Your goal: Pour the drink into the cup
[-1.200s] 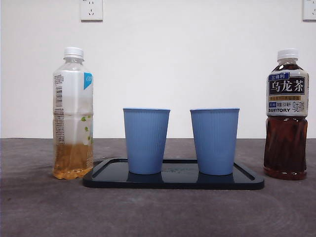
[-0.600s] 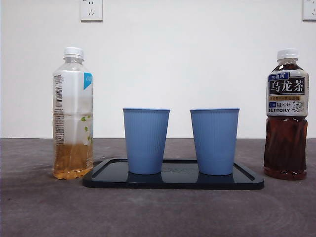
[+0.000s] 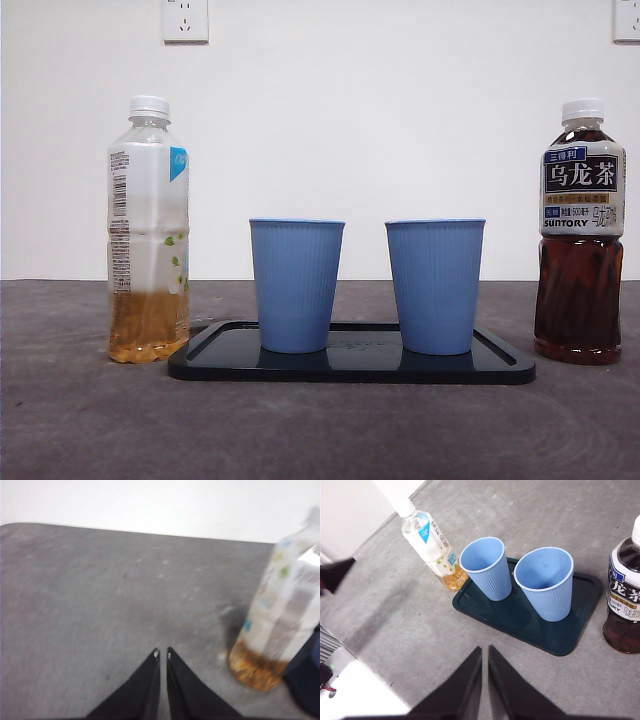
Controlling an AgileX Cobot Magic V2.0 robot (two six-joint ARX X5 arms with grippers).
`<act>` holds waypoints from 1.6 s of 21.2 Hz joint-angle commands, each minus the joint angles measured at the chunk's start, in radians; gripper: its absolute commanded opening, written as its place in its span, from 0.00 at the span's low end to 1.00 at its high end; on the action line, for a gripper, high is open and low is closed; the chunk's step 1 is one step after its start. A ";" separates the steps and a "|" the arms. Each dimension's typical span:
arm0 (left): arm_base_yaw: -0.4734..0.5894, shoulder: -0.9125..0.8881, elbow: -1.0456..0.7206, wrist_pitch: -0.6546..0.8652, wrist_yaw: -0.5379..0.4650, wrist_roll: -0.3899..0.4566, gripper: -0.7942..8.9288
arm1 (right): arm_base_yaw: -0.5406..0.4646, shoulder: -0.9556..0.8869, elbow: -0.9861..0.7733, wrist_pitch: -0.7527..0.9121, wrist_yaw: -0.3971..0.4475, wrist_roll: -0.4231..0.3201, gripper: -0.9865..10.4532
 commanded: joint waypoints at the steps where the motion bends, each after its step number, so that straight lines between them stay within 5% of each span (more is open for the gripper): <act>1: 0.005 -0.043 -0.061 0.031 -0.011 0.014 0.10 | 0.000 0.006 0.011 0.011 -0.003 -0.008 0.10; 24: 0.005 -0.093 -0.134 0.045 -0.051 -0.005 0.10 | -0.008 -0.021 0.011 0.018 -0.003 -0.010 0.10; 28: 0.005 -0.093 -0.134 0.045 -0.051 -0.005 0.10 | -0.063 -0.099 -0.119 0.203 0.154 -0.142 0.10; 32: 0.005 -0.093 -0.134 0.045 -0.051 -0.005 0.10 | -0.114 -0.319 -0.525 0.626 0.389 -0.136 0.10; 34: 0.005 -0.093 -0.134 0.045 -0.051 -0.005 0.10 | -0.133 -0.407 -0.644 0.675 0.449 -0.131 0.10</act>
